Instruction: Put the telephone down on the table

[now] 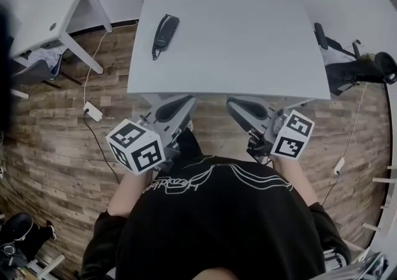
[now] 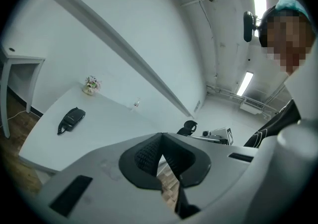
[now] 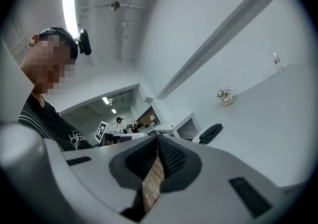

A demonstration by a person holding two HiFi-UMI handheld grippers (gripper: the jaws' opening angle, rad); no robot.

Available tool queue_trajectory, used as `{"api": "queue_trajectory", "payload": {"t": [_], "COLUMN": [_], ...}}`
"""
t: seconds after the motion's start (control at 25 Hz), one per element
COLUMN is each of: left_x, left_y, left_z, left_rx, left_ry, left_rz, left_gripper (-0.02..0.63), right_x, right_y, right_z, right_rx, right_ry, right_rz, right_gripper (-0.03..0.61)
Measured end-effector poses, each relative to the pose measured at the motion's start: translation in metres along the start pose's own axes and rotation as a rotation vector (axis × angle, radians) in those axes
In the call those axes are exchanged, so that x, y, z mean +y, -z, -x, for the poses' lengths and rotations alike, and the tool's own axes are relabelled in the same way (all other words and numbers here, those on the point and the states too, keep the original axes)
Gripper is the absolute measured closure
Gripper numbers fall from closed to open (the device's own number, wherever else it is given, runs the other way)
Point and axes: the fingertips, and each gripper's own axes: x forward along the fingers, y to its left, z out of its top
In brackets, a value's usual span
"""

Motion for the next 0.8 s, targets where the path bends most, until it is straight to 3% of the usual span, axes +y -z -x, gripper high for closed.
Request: {"api": "queue_trajectory", "payload": {"t": [0.36, 0.56, 0.8], "left_x": [-0.038, -0.045, -0.059], "left_y": [0.008, 0.010, 0.007], "left_z": [0.012, 0.007, 0.000], "left_rx": [-0.018, -0.010, 0.006], "left_ry": [-0.061, -0.058, -0.072], "left_rz": [-0.084, -0.069, -0.182], "left_gripper": [0.607, 0.607, 0.607], "right_x": [0.030, 0.033, 0.035], "right_y": [0.001, -0.004, -0.007], "right_z": [0.029, 0.037, 0.055], "right_rx": [-0.021, -0.045, -0.073], "right_ry": [-0.030, -0.039, -0.027], "right_rz": [0.032, 0.032, 0.042], "right_gripper": [0.538, 0.538, 0.538]}}
